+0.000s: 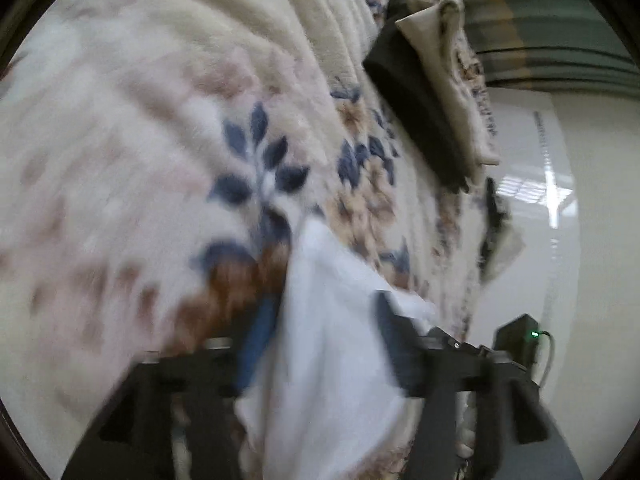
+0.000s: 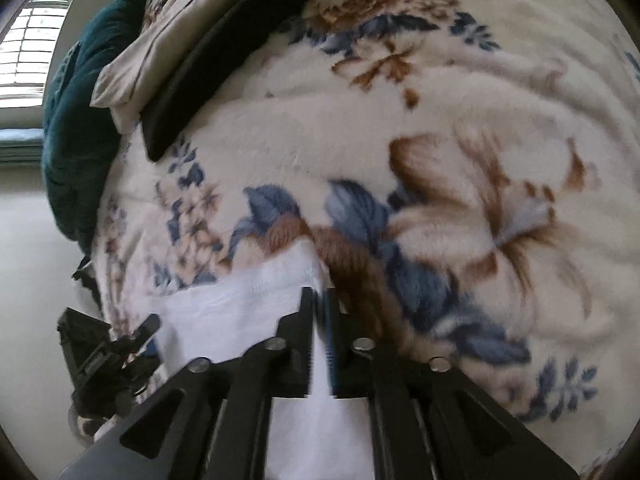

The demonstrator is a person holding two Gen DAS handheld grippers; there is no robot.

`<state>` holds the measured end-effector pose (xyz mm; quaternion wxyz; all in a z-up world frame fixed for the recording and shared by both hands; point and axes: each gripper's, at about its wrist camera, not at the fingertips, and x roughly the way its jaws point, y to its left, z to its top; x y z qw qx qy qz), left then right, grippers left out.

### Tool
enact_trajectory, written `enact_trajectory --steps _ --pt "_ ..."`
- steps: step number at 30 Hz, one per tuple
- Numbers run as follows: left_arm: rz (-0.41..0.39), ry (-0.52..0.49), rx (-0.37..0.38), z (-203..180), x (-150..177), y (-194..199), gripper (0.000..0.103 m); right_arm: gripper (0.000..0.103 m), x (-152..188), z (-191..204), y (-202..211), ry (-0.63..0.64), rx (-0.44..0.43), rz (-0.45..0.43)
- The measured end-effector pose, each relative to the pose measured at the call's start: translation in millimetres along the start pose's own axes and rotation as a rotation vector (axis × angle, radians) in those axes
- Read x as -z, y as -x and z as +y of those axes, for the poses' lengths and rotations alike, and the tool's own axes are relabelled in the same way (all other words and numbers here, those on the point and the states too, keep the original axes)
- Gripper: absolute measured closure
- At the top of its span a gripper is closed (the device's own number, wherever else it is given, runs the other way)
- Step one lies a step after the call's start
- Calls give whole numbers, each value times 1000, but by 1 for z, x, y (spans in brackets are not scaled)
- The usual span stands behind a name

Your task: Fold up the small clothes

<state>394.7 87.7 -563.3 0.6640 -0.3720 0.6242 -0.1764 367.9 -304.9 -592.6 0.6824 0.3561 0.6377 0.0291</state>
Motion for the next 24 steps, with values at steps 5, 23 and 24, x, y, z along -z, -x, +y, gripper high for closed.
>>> enact_trajectory --steps 5,23,24 --pt "64 -6 35 12 71 22 42 63 50 -18 25 21 -32 80" --pt "54 -26 -95 36 115 30 96 101 112 -52 8 -5 -28 185" --pt "45 -15 -76 35 112 34 88 101 110 -49 6 6 -23 201"
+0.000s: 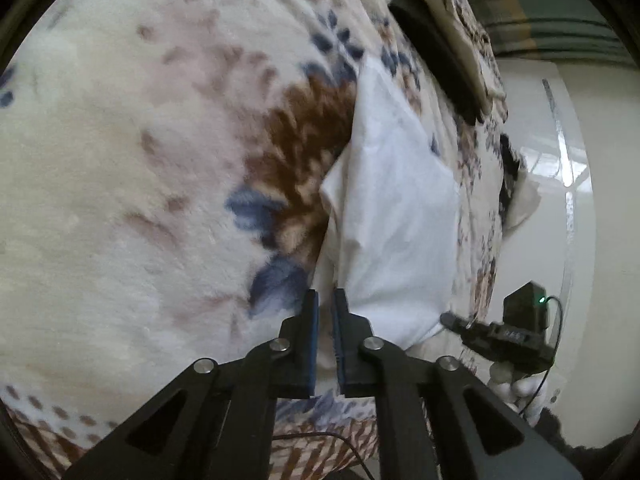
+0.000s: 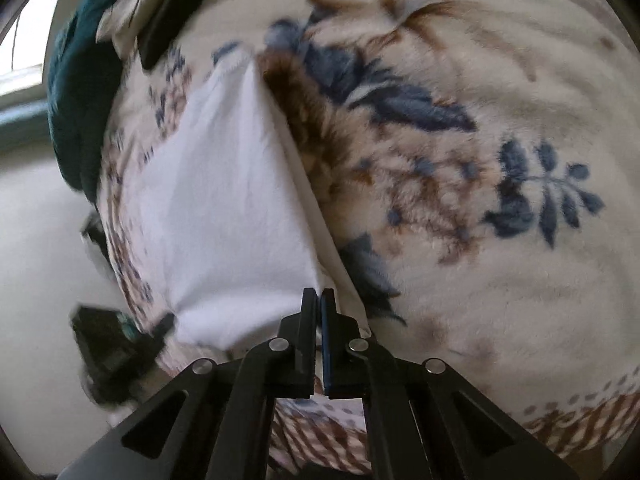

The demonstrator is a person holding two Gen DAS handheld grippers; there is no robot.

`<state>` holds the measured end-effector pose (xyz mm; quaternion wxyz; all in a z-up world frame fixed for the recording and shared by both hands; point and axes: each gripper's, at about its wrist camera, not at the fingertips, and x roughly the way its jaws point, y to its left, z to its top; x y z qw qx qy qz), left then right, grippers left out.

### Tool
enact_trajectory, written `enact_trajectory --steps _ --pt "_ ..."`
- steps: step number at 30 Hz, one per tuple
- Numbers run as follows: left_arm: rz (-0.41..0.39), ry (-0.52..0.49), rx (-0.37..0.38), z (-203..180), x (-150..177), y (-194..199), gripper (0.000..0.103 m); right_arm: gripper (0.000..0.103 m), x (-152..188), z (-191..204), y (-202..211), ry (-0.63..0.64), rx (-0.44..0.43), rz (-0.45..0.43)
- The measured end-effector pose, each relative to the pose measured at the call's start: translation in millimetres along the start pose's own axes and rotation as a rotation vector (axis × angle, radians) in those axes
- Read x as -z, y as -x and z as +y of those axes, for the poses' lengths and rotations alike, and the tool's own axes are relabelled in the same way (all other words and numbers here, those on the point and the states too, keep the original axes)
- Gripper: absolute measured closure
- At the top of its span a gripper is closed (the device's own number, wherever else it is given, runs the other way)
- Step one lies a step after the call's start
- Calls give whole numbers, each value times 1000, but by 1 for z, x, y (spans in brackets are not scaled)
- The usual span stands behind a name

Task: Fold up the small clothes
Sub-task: 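Lift the folded shirt with both tools and place it on the clothes stack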

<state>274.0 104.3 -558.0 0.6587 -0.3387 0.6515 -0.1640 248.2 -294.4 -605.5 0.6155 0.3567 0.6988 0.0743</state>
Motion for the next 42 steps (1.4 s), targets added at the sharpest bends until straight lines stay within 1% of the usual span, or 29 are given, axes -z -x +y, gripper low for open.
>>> enact_trajectory --steps 1,2,3,4,5,6,8,10,12,15,16,17,18,19,20,22,24,28,30,33,35,36,38,39,40,42 --pt "-3 11 23 -1 -4 1 76 98 -1 2 0 10 4 20" --pt "-12 21 51 -1 -9 2 42 88 -4 4 3 23 7 27" --pt "-31 29 76 -1 -16 2 28 78 -7 6 6 32 -8 25" --pt "-41 35 102 0 -21 0 28 52 -10 6 8 39 -26 18" --pt "-39 48 153 0 -30 -8 28 38 -14 6 10 42 -45 8" --pt "-26 61 187 3 -37 -17 28 36 -20 4 10 42 -83 -6" --pt "5 90 215 5 -51 -44 28 33 -36 -1 -1 45 -147 20" --pt "48 98 229 5 -59 -69 28 33 -49 -6 -18 44 -187 56" --pt "68 72 230 -2 -63 -85 28 33 -61 -12 -39 30 -234 100" --pt "68 31 218 -16 -63 -89 32 32 -68 -11 -55 44 -303 127" --pt "62 17 209 -21 -62 -89 37 34 -70 -8 -56 51 -327 126" --pt "67 9 202 -25 -60 -88 62 48 -69 -5 -57 60 -344 127" --pt "73 7 197 -27 -59 -88 81 60 -68 0 -61 77 -347 136" --pt "70 5 197 -28 -57 -86 82 76 -68 5 -63 93 -343 143" --pt "61 1 188 -32 -57 -83 83 84 -67 8 -63 99 -335 140" --pt "53 -4 185 -39 -57 -75 86 90 -65 14 -59 94 -340 121" --pt "43 -7 186 -46 -59 -67 86 92 -65 24 -46 104 -340 92" --pt "33 -40 212 -82 -76 -50 87 92 -69 42 -8 125 -353 49" --pt "21 -73 219 -107 -91 -39 87 92 -75 52 15 146 -354 24" --pt "-5 -112 247 -150 -128 -28 87 92 -96 72 55 175 -355 -23" --pt "-25 -134 260 -178 -157 -25 87 92 -120 89 81 188 -358 -62" --pt "-35 -146 266 -191 -172 -25 87 92 -139 101 97 198 -356 -89" --pt "-66 -179 275 -220 -210 -25 87 92 -168 117 113 205 -355 -122" --pt "-81 -198 277 -230 -227 -27 86 92 -186 126 123 216 -351 -144" --pt "-100 -222 273 -244 -251 -31 86 92 -207 135 132 227 -349 -169" --pt "-121 -246 272 -257 -284 -40 86 92 -253 151 143 240 -344 -208"
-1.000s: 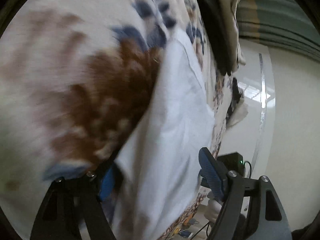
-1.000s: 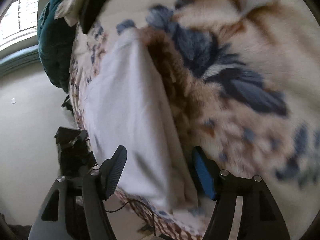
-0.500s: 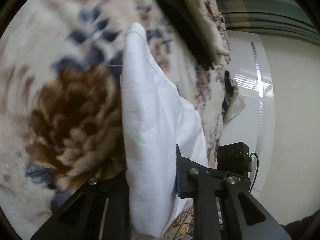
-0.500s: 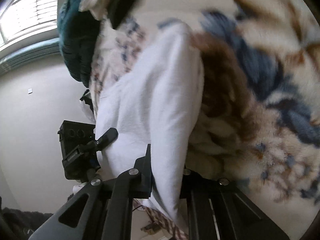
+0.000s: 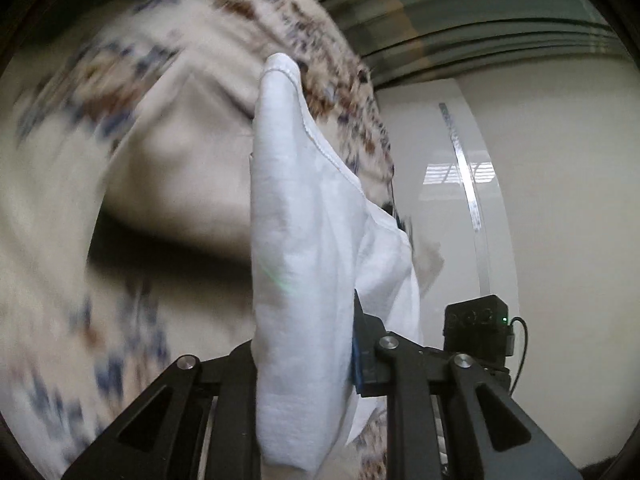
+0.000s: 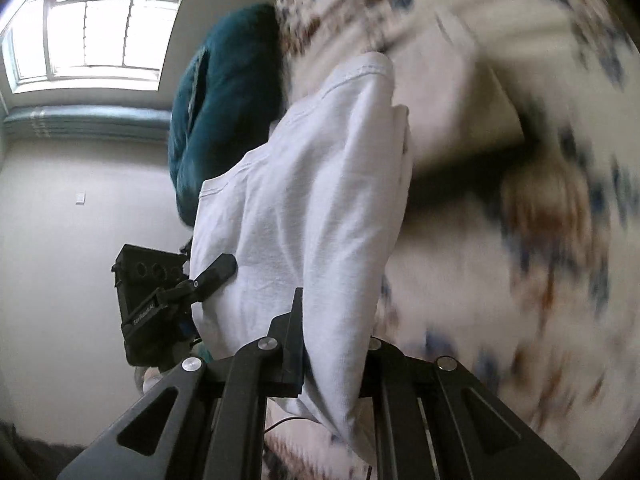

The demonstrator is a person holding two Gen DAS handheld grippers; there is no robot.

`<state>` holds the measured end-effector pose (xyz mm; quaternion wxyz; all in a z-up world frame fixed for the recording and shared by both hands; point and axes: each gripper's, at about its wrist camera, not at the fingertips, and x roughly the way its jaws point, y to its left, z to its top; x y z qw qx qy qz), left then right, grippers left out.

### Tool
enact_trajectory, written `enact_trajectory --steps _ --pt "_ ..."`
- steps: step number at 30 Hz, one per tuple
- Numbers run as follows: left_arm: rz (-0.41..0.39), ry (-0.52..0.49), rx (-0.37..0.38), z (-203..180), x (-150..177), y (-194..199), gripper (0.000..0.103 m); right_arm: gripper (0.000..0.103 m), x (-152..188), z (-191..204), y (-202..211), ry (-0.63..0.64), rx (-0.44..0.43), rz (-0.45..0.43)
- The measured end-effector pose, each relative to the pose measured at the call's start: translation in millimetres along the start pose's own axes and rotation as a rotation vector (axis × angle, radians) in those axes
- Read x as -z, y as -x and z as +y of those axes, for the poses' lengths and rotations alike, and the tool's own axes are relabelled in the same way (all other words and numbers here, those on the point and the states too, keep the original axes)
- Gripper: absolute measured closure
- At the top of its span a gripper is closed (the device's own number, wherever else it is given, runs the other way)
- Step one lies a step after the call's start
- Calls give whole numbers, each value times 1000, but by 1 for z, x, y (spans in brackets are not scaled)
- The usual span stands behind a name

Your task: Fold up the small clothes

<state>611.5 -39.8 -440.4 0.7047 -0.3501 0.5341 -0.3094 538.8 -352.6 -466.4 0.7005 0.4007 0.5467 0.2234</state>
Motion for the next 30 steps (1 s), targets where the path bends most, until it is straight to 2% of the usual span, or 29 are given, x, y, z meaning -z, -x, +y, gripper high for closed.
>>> enact_trajectory --steps 3,5,7,10,12,14,16,17,18,19,20,21,22,23,24,25,26,28,30 --pt "-12 -26 -19 8 -55 -35 86 92 -68 -10 -9 10 5 -25" --pt "-4 -46 -48 21 -85 -59 86 92 -111 -14 -35 12 21 -26" --pt "18 -53 -82 35 -103 -80 86 92 -137 -26 -53 8 43 -14" --pt "79 -15 -148 63 -119 -106 85 92 -165 -46 -82 -1 102 24" --pt "102 -7 -172 72 -120 -109 83 92 -176 -50 -99 6 135 47" --pt "102 -10 -182 70 -119 -106 82 91 -181 -49 -106 18 159 66" --pt "98 -20 -222 62 -114 -98 80 87 -183 -41 -109 53 223 81" --pt "83 -38 -272 56 -111 -92 77 75 -185 -37 -112 77 260 85" --pt "63 -59 -312 50 -107 -87 76 68 -178 -28 -111 110 336 87" --pt "40 -89 -359 42 -104 -82 75 57 -175 -23 -110 134 385 77" --pt "16 -120 -418 35 -103 -81 66 47 -170 -15 -107 159 435 58" --pt "-11 -146 -465 28 -98 -76 50 42 -166 -8 -106 174 469 48" --pt "-49 -179 -515 21 -95 -73 41 33 -160 0 -104 203 546 28" --pt "-84 -203 -554 17 -92 -70 21 21 -155 6 -101 224 613 5" --pt "-106 -223 -583 16 -87 -66 9 15 -150 11 -99 247 678 -19" --pt "-122 -244 -617 9 -80 -62 6 5 -142 16 -95 270 746 -48" --pt "-123 -258 -644 8 -78 -63 5 0 -135 17 -87 282 790 -66" --pt "-115 -301 -727 -3 -68 -63 1 0 -118 28 -81 305 884 -117" --pt "-115 -321 -769 -11 -65 -67 0 0 -102 36 -71 323 954 -154"
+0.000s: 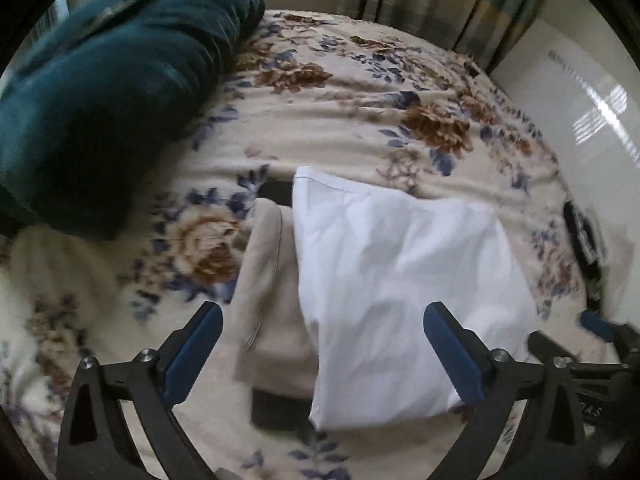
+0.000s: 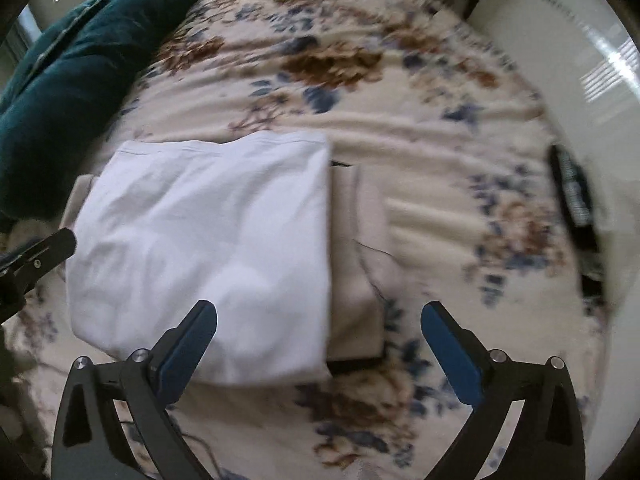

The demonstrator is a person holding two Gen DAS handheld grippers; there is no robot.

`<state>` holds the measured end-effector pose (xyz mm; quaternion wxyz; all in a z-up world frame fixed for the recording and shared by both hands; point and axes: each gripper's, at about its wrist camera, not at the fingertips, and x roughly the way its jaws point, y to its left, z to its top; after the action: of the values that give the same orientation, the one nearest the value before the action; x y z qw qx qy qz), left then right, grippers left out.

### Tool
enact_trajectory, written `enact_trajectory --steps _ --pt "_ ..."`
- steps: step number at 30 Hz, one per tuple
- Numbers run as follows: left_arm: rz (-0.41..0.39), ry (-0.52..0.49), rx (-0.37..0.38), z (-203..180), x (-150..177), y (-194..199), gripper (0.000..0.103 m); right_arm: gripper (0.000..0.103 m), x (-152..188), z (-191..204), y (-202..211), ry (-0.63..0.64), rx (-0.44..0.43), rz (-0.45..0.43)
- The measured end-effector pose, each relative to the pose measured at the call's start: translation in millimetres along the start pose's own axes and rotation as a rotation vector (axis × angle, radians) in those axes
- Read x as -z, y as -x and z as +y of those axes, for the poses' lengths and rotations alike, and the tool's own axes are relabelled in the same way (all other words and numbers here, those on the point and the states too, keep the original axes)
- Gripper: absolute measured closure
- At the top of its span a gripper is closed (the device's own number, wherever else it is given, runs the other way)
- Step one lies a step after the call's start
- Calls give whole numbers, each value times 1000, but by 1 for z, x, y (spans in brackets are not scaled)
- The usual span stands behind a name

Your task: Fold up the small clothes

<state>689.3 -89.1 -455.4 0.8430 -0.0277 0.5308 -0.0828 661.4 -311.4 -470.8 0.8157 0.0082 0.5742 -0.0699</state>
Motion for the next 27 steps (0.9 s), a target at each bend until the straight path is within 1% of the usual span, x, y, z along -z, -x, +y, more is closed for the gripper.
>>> enact_trajectory --steps 4,6,9,16,17,20,21,24,25,27 --pt "-4 -42 -55 -16 9 25 0 0 16 -8 34 -21 83 -42" --pt "-11 -57 -57 -24 15 48 0 0 19 -8 49 -39 88 -50" --pt "-33 -64 -64 -34 23 82 0 0 33 -14 89 -57 110 -73" --pt "-129 -71 -81 -50 47 196 0 0 70 -18 218 -52 145 -190" --pt "-144 -70 -85 -52 51 215 0 0 75 -18 231 -51 147 -203" --pt "-192 -69 -89 -58 65 266 0 0 98 -20 296 -42 168 -266" --pt "-212 -65 -96 -59 70 284 0 0 103 -20 310 -41 171 -278" --pt "-247 -67 -94 -64 84 328 0 0 126 -24 365 -55 167 -319" --pt "-258 -63 -93 -66 89 344 0 0 137 -26 389 -62 158 -337" --pt "-277 -62 -87 -69 100 372 0 0 151 -27 423 -67 160 -366"
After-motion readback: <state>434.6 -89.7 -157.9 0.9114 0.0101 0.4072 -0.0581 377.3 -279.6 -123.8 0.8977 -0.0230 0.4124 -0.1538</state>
